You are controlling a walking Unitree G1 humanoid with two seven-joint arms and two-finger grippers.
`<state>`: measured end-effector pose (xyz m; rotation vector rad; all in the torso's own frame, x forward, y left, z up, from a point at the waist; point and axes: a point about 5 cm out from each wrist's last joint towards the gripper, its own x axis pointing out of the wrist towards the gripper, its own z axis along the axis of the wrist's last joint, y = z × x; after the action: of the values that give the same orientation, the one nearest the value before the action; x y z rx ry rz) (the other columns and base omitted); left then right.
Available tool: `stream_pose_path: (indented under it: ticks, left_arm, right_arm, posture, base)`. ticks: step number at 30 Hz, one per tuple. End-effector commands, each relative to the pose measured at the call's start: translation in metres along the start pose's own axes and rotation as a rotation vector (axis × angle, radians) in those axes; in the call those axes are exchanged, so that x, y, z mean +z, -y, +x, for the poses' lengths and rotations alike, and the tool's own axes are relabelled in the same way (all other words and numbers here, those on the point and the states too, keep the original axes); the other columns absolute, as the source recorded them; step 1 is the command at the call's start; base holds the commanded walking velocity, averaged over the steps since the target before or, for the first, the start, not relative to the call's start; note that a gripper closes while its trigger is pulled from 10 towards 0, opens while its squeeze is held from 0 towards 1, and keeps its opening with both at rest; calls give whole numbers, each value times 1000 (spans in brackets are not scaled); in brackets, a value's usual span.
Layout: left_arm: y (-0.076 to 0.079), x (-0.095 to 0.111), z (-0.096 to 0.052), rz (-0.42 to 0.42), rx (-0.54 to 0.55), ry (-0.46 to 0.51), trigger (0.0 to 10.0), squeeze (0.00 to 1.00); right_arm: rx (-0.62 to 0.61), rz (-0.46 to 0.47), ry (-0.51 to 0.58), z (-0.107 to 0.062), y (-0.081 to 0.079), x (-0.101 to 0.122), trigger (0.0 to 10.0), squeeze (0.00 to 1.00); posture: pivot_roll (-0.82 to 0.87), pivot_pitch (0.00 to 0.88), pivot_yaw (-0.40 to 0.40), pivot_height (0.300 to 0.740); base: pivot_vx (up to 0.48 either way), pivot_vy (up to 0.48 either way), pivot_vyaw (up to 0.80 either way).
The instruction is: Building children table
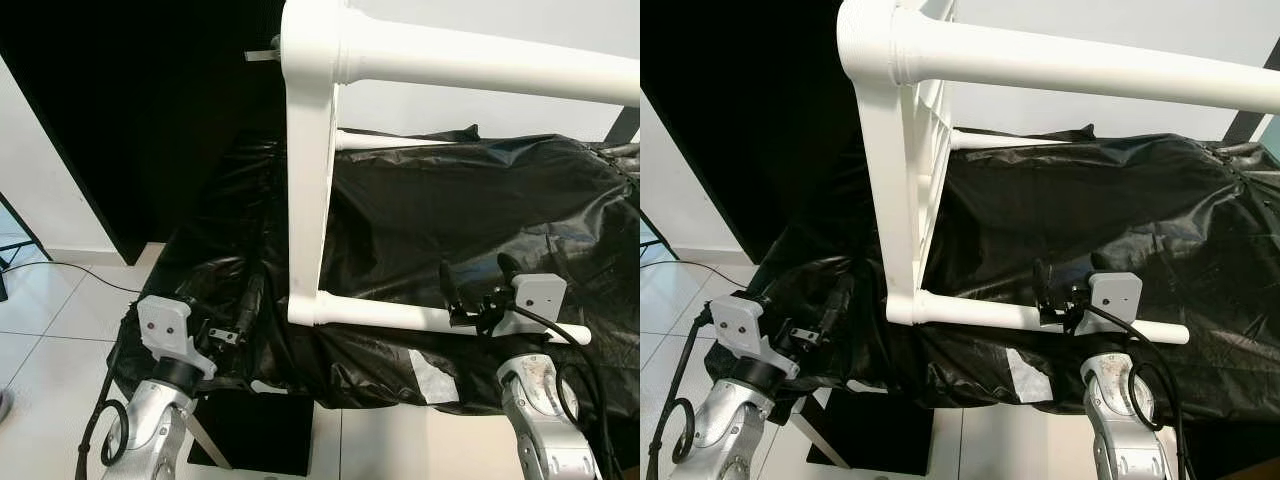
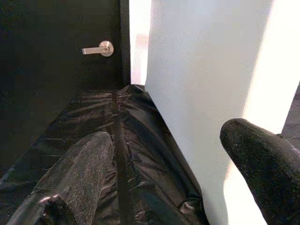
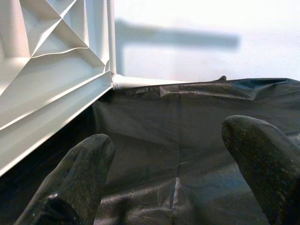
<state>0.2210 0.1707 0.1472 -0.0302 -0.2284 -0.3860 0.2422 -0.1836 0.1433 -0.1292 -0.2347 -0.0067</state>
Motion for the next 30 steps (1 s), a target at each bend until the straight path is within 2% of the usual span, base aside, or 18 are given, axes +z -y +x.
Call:
stream_pose_path:
  ticks: [1,16,30]
  left_arm:
    - [-5,3,0,7,98,19,10000,0]
    - [-3,5,-1,22,89,20,10000,0]
    - [-4,5,-2,16,100,21,10000,0]
  right_arm:
    - [1,5,-9,1,0,-3,10000,0]
    - [-3,1,-8,1,2,-2,10000,0]
    - [3,-1,-14,0,2,-3,10000,0]
  posture:
    - [94,0,-1,740]
    - [95,0,-1,740]
    - [102,0,-6,740]
  base:
    - [0,0,0]
    - [0,0,0]
    - [0,-254,0]
